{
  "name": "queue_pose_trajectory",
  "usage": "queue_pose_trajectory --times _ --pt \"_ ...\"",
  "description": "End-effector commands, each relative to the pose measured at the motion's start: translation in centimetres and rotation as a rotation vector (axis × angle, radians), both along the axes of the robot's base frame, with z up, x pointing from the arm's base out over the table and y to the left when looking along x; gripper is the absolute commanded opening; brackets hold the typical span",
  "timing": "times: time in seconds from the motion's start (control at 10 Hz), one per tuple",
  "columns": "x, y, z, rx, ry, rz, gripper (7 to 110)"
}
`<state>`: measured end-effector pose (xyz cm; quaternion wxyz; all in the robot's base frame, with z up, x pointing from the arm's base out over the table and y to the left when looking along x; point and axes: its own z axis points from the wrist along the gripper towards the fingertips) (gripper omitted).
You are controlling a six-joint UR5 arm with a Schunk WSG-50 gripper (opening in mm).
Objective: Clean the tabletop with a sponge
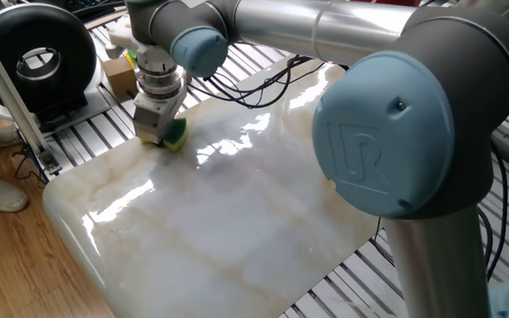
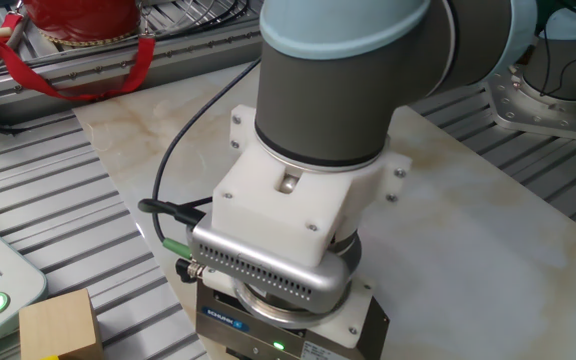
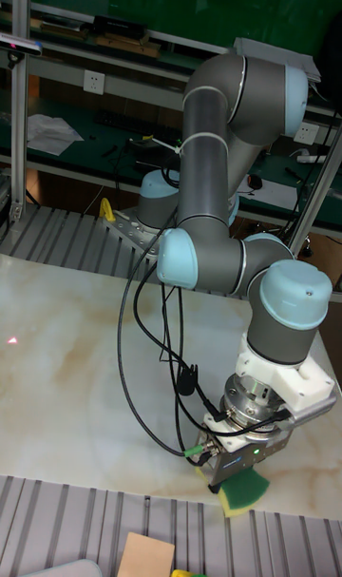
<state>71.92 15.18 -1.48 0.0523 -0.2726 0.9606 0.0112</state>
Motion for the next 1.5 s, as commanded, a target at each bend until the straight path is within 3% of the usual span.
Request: queue_pose_trajectory --times 0.0,0.3,0.8,0.9,1.1,1.4 --pt "0.3 -0.4 0.1 -0.002 -0.01 0.004 7" --pt "1.2 0.1 0.7 -0.036 -0.054 -0.023 7" --pt "0.0 0.7 -0.6 -0.017 -0.046 0.038 7" --pt "0.2 0.3 -0.3 -0.02 -0.045 0.051 7" --pt "0.6 -1.7 2.2 -0.022 -0.046 0.117 7" --pt "-0.1 -0.7 2.9 -0.003 -0.034 0.062 7"
